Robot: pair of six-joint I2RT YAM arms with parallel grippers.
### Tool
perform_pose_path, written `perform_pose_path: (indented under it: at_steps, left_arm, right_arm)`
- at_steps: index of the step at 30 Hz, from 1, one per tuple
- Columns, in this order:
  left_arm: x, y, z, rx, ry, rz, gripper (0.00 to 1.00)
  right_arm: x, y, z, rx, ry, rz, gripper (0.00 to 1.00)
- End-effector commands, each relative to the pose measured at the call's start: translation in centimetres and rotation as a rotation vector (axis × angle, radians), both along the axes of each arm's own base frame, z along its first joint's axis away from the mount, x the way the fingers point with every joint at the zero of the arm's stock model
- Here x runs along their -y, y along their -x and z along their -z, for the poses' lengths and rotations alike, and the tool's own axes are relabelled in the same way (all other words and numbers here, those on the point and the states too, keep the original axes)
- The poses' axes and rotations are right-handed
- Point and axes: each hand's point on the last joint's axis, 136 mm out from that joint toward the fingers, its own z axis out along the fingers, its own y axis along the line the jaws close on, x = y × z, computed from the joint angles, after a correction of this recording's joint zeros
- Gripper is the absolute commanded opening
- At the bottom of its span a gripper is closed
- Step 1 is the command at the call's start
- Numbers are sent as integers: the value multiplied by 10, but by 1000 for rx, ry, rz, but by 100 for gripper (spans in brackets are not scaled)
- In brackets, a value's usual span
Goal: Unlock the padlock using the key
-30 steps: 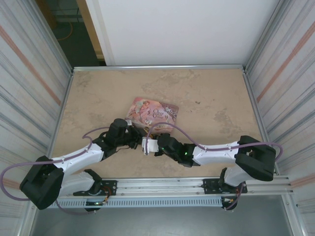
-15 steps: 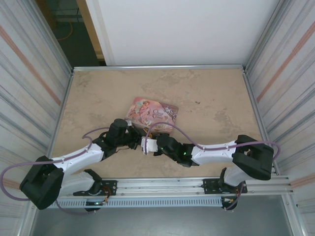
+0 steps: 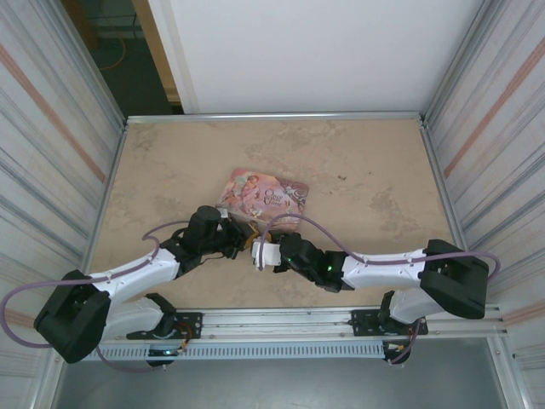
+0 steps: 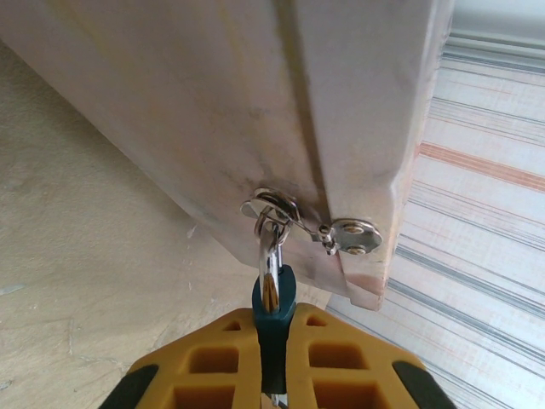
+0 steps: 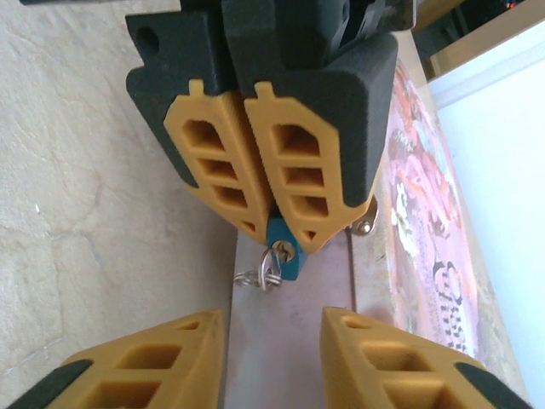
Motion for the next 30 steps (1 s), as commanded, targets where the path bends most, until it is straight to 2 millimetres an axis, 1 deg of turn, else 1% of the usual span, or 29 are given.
perform_pose_path:
  at_steps: [1,3,7,12,17,22,30]
  left_arm:
    - [7,-3,-23,62,66,16,0]
    - [7,-3,-23,60,65,15,0]
    - [7,-2,-23,62,65,17,0]
    - [7,-2,-23,61,65,18,0]
    - [8,-2,-24,63,66,19,0]
    - [8,-2,-24,62,66,20,0]
    - [8,-3,-24,61,67,18,0]
  right_arm:
    - [2,-6,-5,3,-25,34,30]
    - [-3,-8,-7,14,-28,33,28]
    - [-10,-12,-8,28,-27,27,27]
    - [-12,-17,-6,32,-31,36,25]
    - [-14,-20,-12,42,-52,40,25]
    - [-18,-20,-14,43,-62,35,22]
    - [-22,-21,-10,36,-69,42,19]
